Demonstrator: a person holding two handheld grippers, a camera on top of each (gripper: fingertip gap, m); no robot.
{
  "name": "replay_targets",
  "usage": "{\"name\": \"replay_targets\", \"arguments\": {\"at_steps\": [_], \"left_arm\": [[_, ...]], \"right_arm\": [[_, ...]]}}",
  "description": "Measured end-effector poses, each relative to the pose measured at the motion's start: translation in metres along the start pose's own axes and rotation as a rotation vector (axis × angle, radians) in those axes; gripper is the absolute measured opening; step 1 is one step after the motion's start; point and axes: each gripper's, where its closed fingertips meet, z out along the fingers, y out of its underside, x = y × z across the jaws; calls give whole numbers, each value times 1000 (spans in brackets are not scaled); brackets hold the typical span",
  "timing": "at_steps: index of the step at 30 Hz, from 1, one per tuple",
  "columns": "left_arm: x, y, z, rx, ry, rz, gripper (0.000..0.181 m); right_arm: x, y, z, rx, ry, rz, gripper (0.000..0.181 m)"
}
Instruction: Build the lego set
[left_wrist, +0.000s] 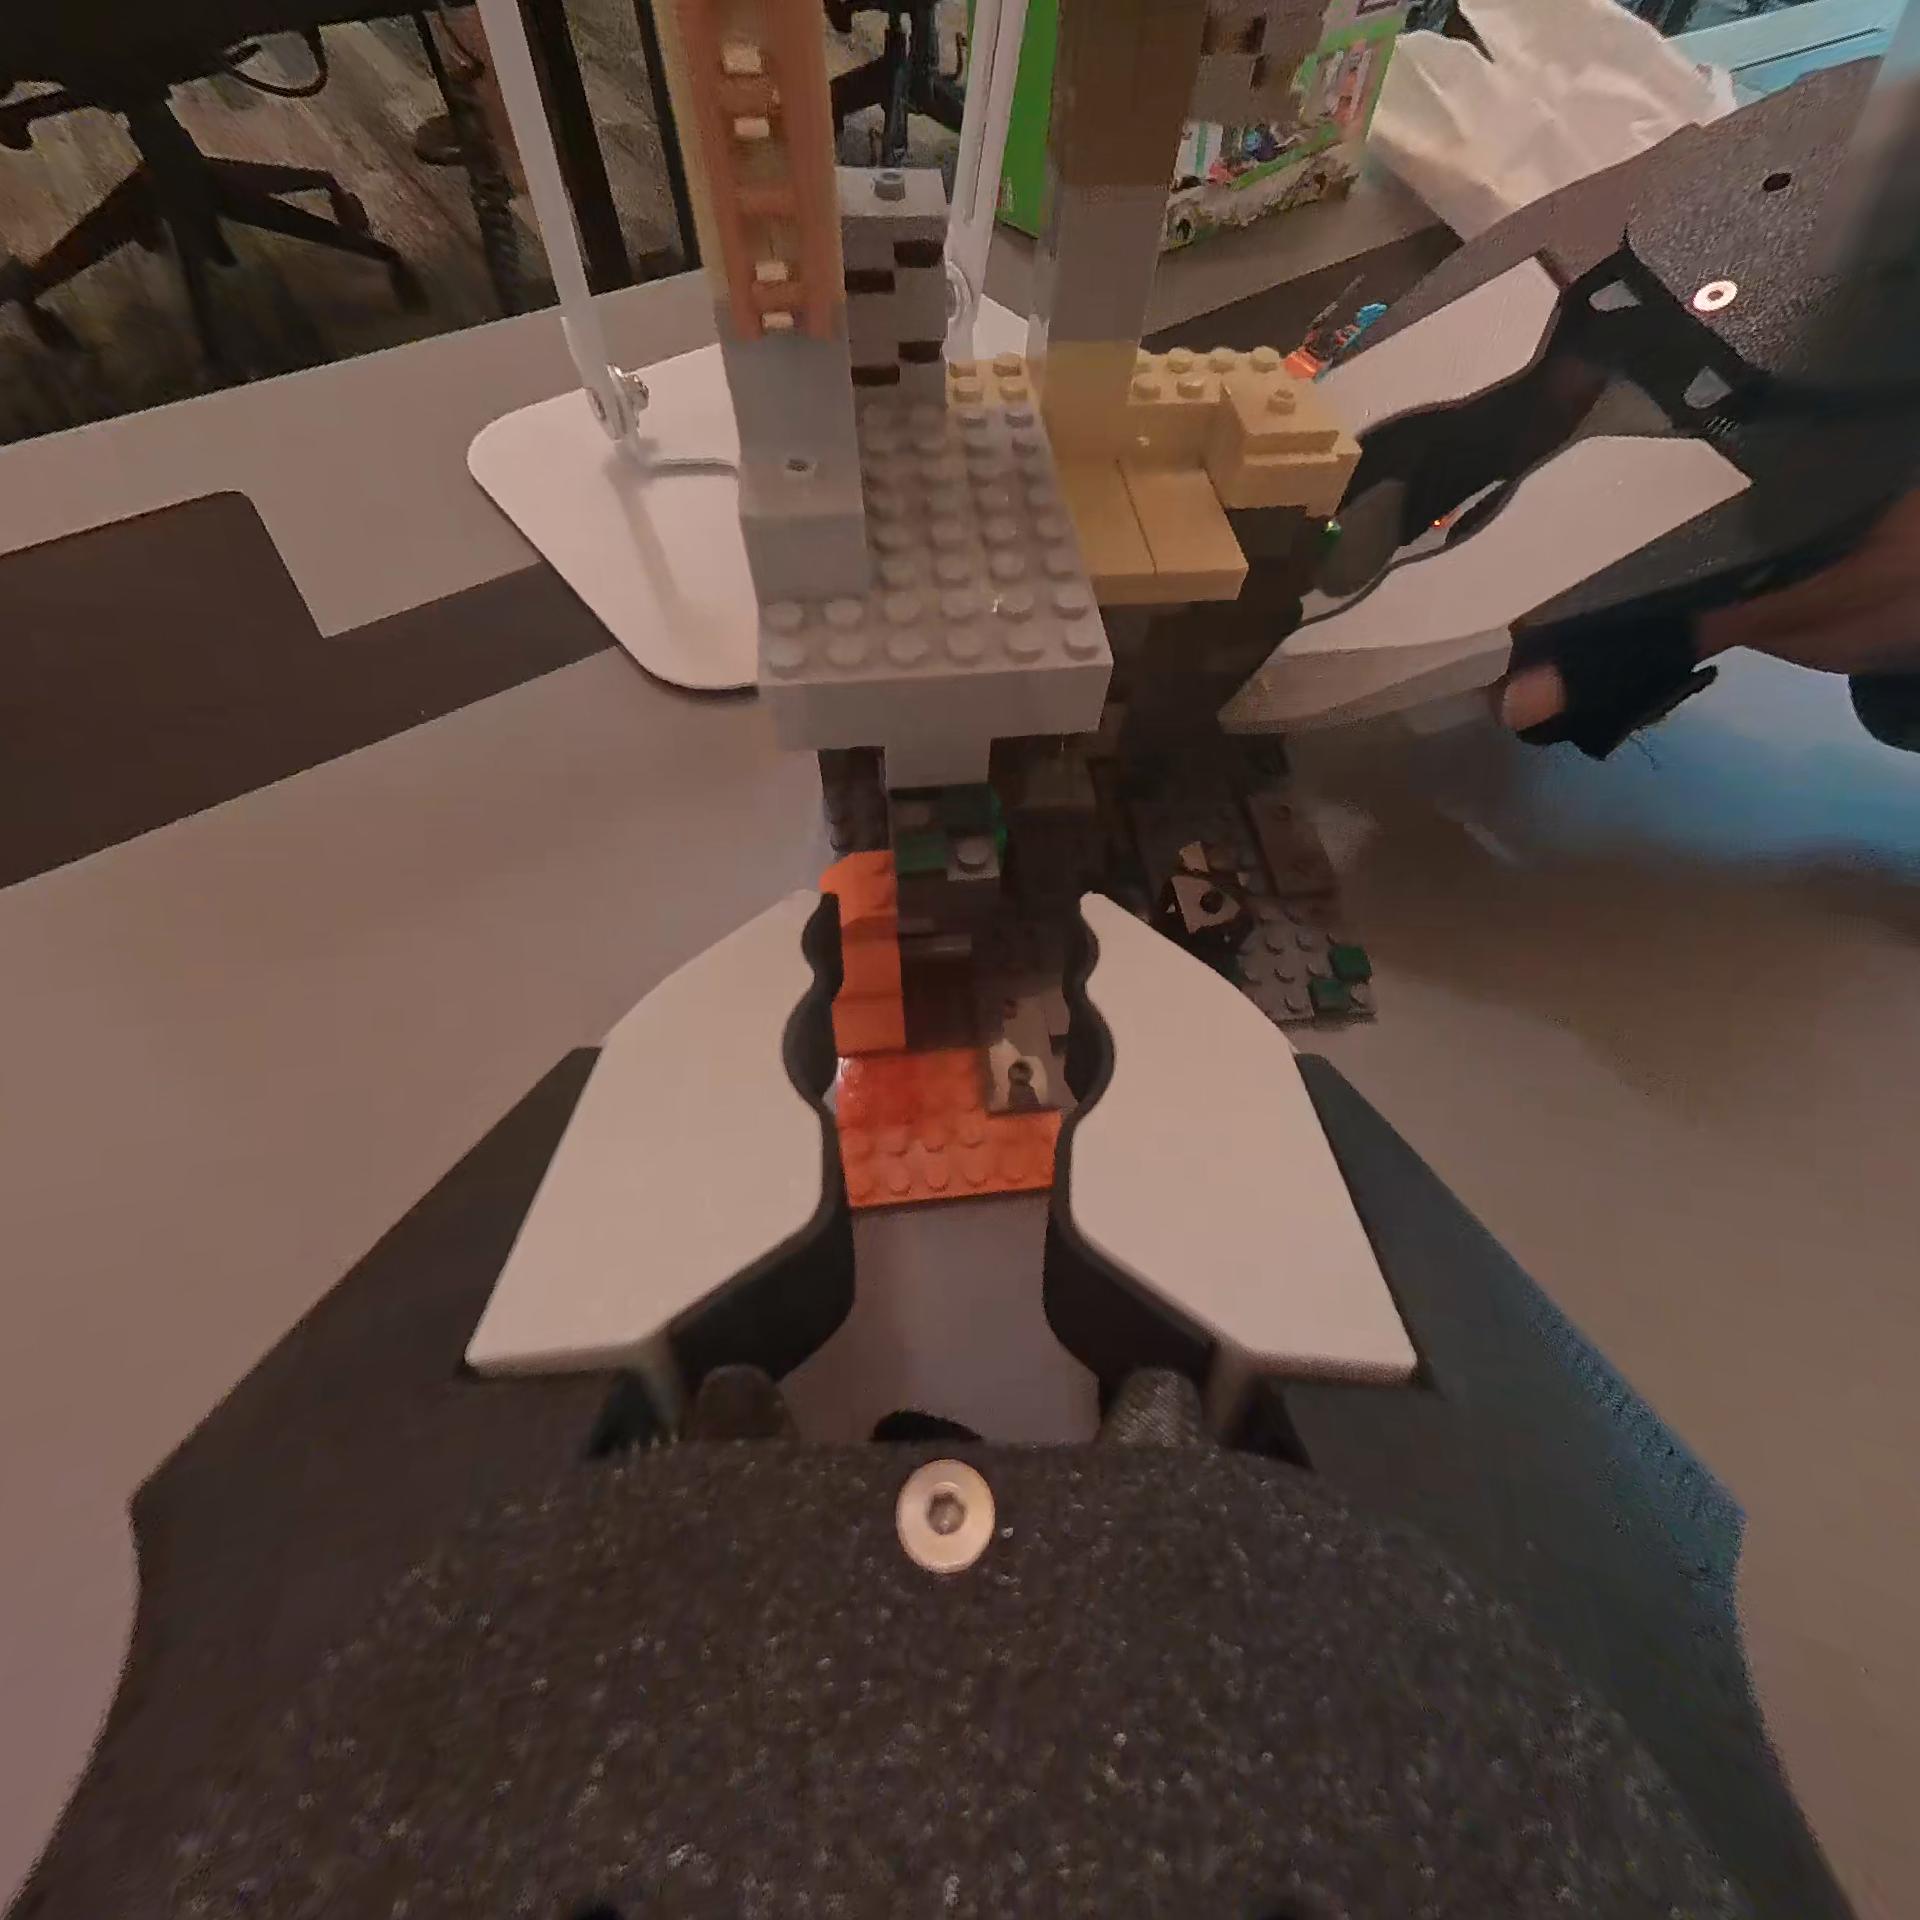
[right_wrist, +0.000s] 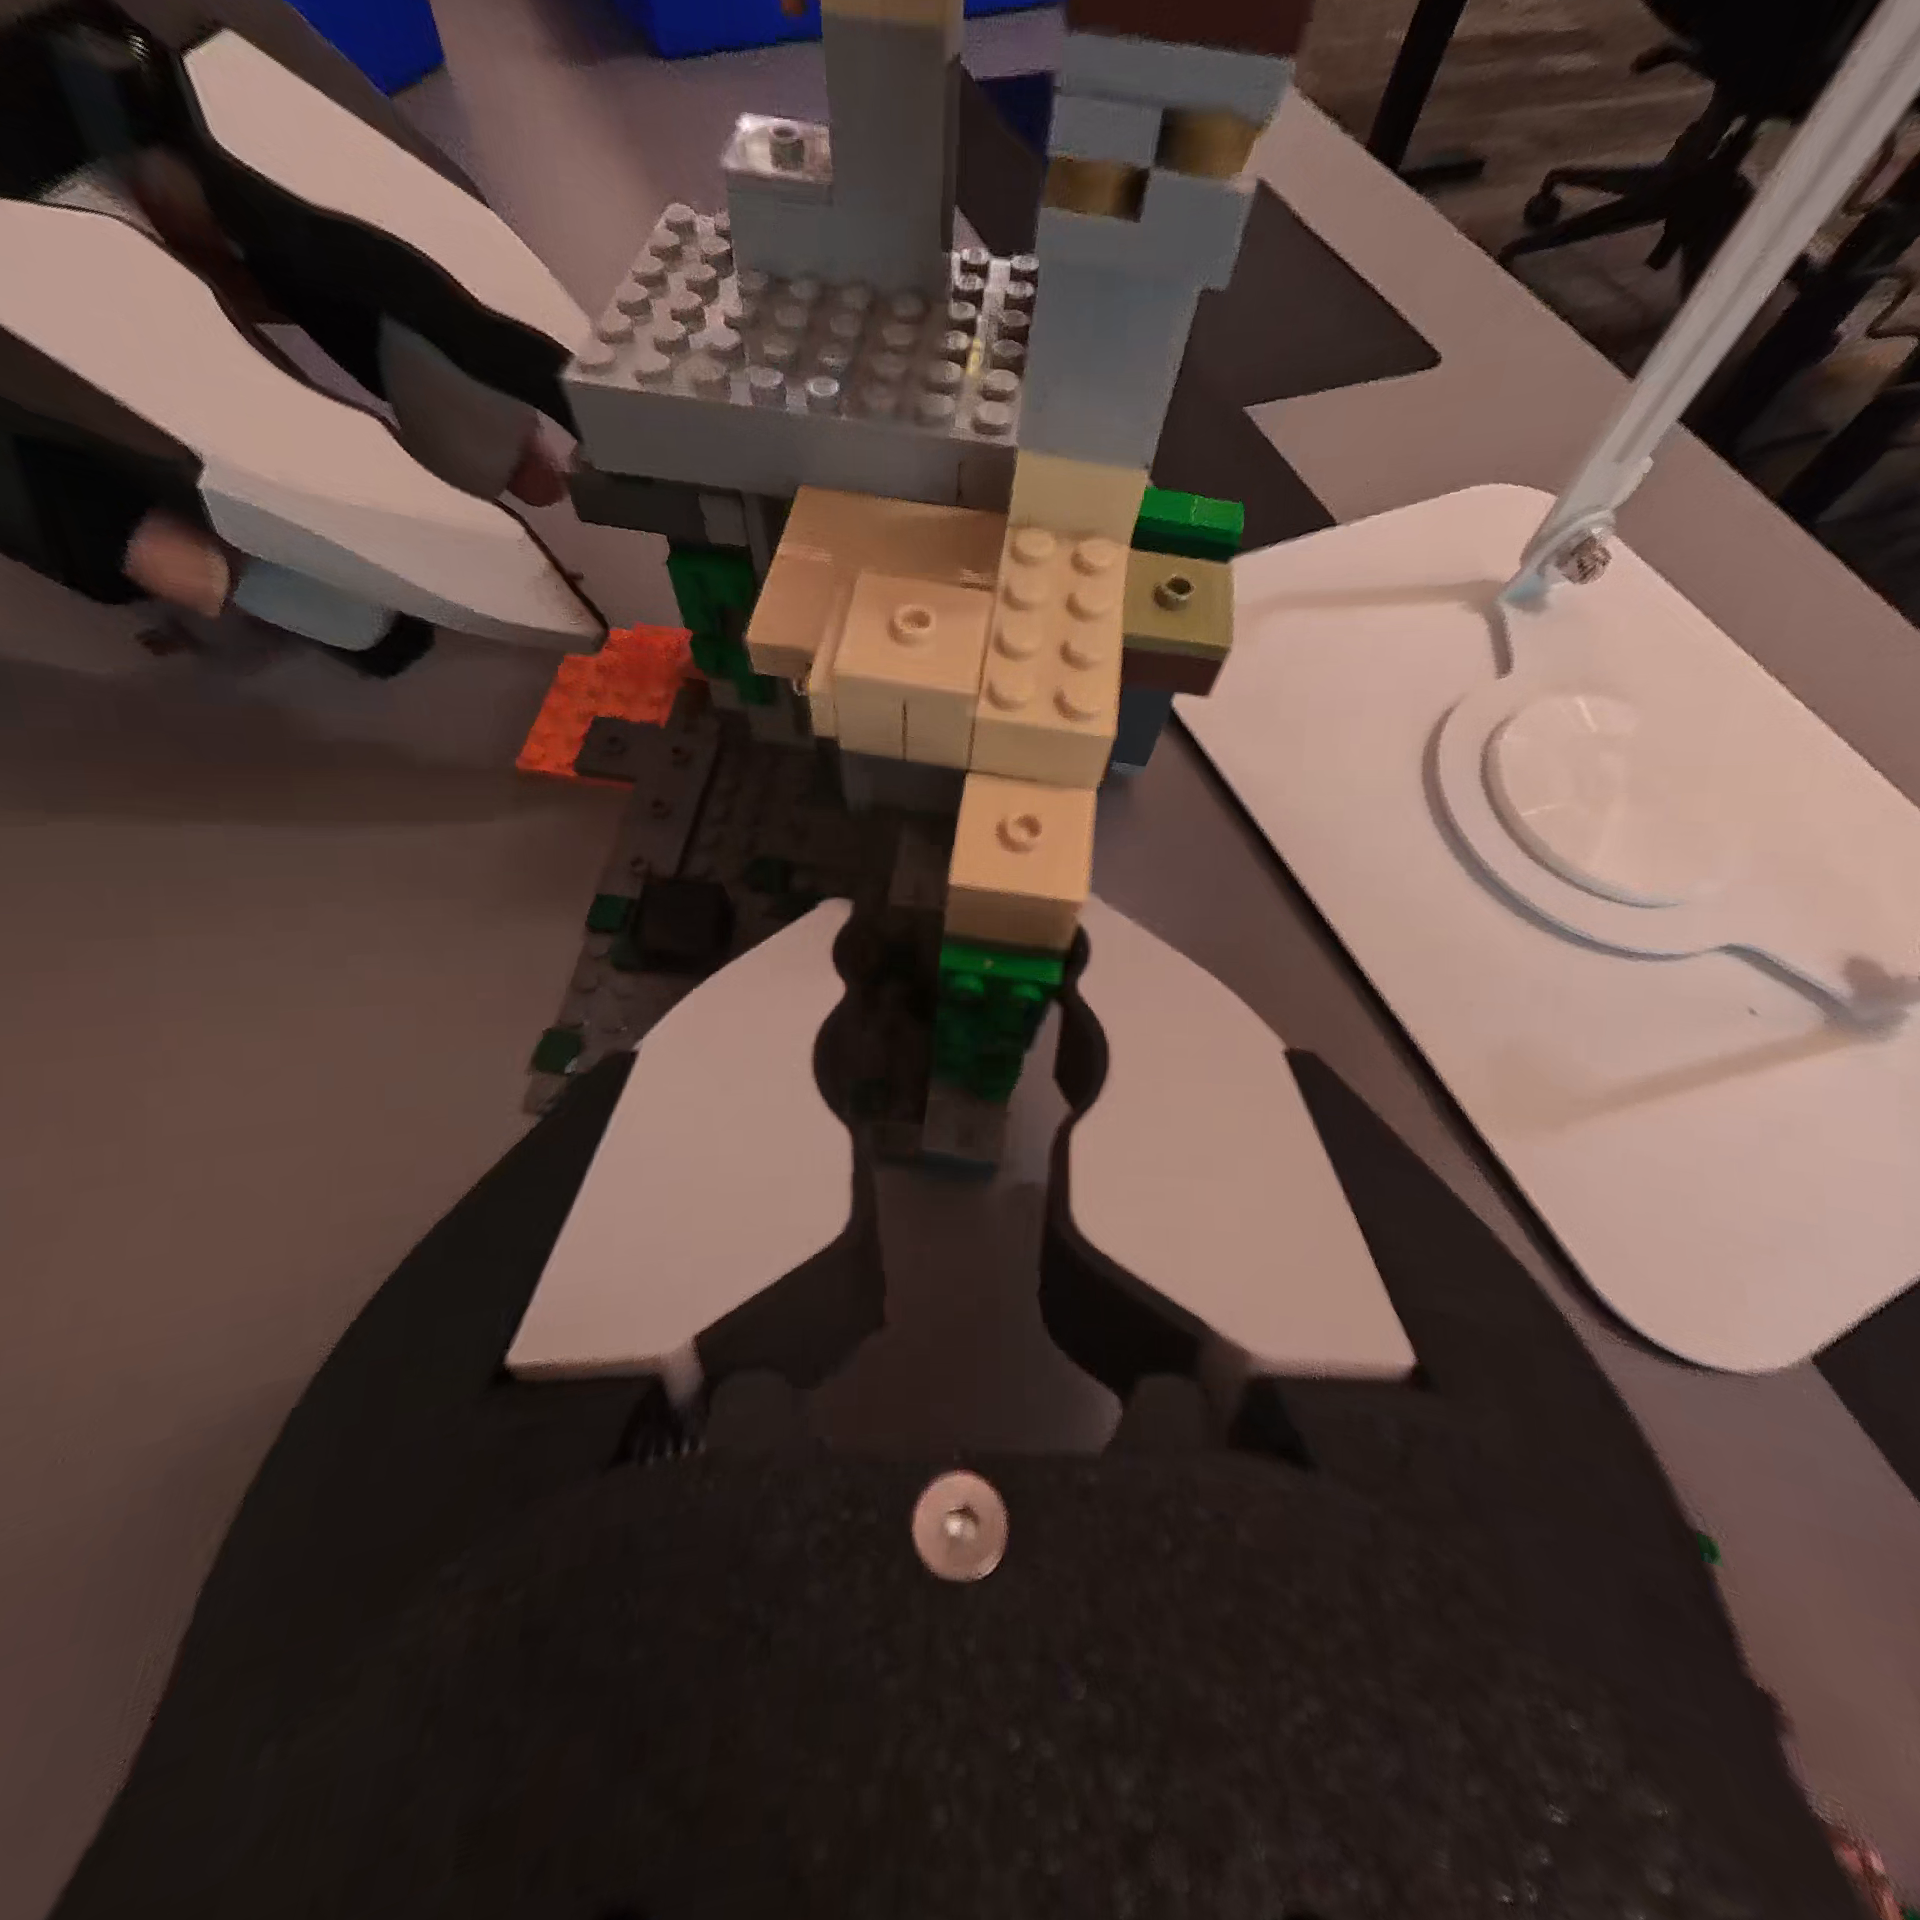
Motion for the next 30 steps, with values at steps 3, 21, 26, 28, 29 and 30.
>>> {"name": "replay_targets", "arguments": {"at_steps": [3, 21, 26, 28, 29, 30], "left_arm": [[2, -1, 6, 13, -2, 4, 39], [53, -9, -11, 146, 57, 101, 29], [54, -11, -12, 175, 30, 113, 29], [54, -11, -11, 181, 18, 134, 29], [54, -11, -11, 185, 13, 142, 29], [55, -12, -11, 191, 13, 149, 29]], "right_arm": [[4, 1, 0, -14, 22, 31, 19], [-1, 39, -62, 37, -32, 115, 18], [1, 40, -61, 42, 60, 169, 19], [3, 40, -61, 40, 122, 200, 19], [4, 41, -62, 40, 159, 220, 19], [6, 41, -63, 37, 206, 240, 19]]}}
